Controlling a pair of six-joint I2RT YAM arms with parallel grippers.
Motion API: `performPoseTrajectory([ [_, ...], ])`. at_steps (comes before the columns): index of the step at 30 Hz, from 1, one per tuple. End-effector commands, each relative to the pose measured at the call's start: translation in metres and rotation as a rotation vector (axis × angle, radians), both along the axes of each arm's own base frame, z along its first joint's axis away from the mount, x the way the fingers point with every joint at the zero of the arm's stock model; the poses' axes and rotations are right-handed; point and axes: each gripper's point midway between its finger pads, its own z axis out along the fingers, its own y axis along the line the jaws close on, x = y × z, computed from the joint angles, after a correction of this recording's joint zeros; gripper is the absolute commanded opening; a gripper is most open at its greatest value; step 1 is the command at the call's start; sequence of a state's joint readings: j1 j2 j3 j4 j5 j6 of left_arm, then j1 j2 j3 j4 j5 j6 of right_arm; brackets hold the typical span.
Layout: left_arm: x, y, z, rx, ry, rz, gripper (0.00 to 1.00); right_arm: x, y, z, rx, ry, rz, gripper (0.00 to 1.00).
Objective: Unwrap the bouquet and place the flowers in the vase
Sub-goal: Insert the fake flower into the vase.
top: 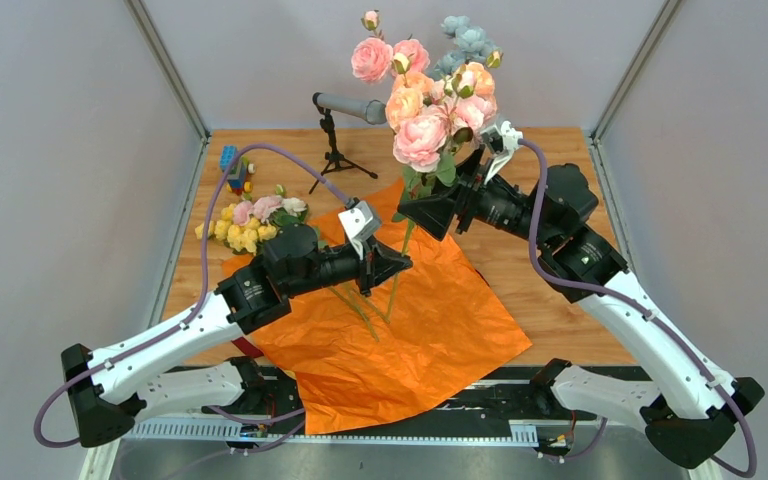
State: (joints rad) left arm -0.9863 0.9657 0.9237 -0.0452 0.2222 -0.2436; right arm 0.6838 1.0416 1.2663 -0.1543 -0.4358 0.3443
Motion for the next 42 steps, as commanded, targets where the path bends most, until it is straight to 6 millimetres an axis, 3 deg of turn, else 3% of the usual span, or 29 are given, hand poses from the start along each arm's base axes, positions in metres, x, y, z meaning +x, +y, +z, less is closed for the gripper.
performPoseTrajectory([
  [1,-0.005,0.002,0.007,0.005,-0.044,-0.026,0.0,-0.006,-0.002,0.024,0.088,-0.028,0.014,0.65],
  [5,-0.004,0.002,0.002,0.037,-0.046,-0.03,0.0,-0.003,-0.002,0.027,0.121,-0.027,0.0,0.59],
  [10,-0.003,0.002,0.001,0.055,-0.046,-0.028,0.0,0.005,-0.001,0.019,0.11,-0.006,-0.022,0.25],
  [12,-0.003,0.002,-0.002,0.063,-0.043,-0.028,0.0,0.009,-0.004,0.016,0.103,-0.006,-0.053,0.03],
  [13,-0.002,0.002,-0.005,0.07,-0.039,-0.024,0.0,0.01,-0.006,0.016,0.099,-0.013,-0.071,0.0],
  [14,0.0,0.003,-0.008,0.082,-0.032,-0.014,0.08,0.011,-0.01,0.016,0.094,-0.028,-0.093,0.0],
  [15,0.003,0.004,-0.012,0.098,-0.025,-0.001,0.22,0.012,-0.015,0.018,0.086,-0.05,-0.116,0.0],
  [17,0.009,0.008,-0.019,0.127,-0.01,0.033,0.61,0.014,-0.029,0.019,0.064,-0.097,-0.184,0.0],
  [18,0.013,0.011,-0.022,0.136,-0.001,0.049,0.76,0.017,-0.037,0.019,0.049,-0.118,-0.233,0.0],
  [20,0.022,0.018,-0.025,0.145,0.022,0.08,0.94,0.023,-0.059,0.02,0.014,-0.162,-0.342,0.0],
  [22,0.034,0.029,-0.026,0.158,0.034,0.119,1.0,0.036,-0.085,0.014,-0.022,-0.163,-0.502,0.0],
  [25,0.058,0.055,-0.031,0.206,0.045,0.209,1.0,0.054,-0.12,0.007,-0.063,-0.175,-0.717,0.0],
  [29,0.091,0.097,-0.027,0.232,0.06,0.342,1.0,0.082,-0.154,0.002,-0.085,-0.195,-0.924,0.0],
  [35,0.129,0.178,-0.018,0.3,0.006,0.631,1.0,0.121,-0.198,0.022,0.104,-0.235,-1.061,0.0],
  [39,0.146,0.23,-0.03,0.396,-0.02,0.848,1.0,0.146,-0.225,0.032,0.198,-0.244,-1.137,0.0],
  [42,0.15,0.254,-0.04,0.462,-0.035,0.966,1.0,0.16,-0.236,0.043,0.247,-0.245,-1.161,0.0],
])
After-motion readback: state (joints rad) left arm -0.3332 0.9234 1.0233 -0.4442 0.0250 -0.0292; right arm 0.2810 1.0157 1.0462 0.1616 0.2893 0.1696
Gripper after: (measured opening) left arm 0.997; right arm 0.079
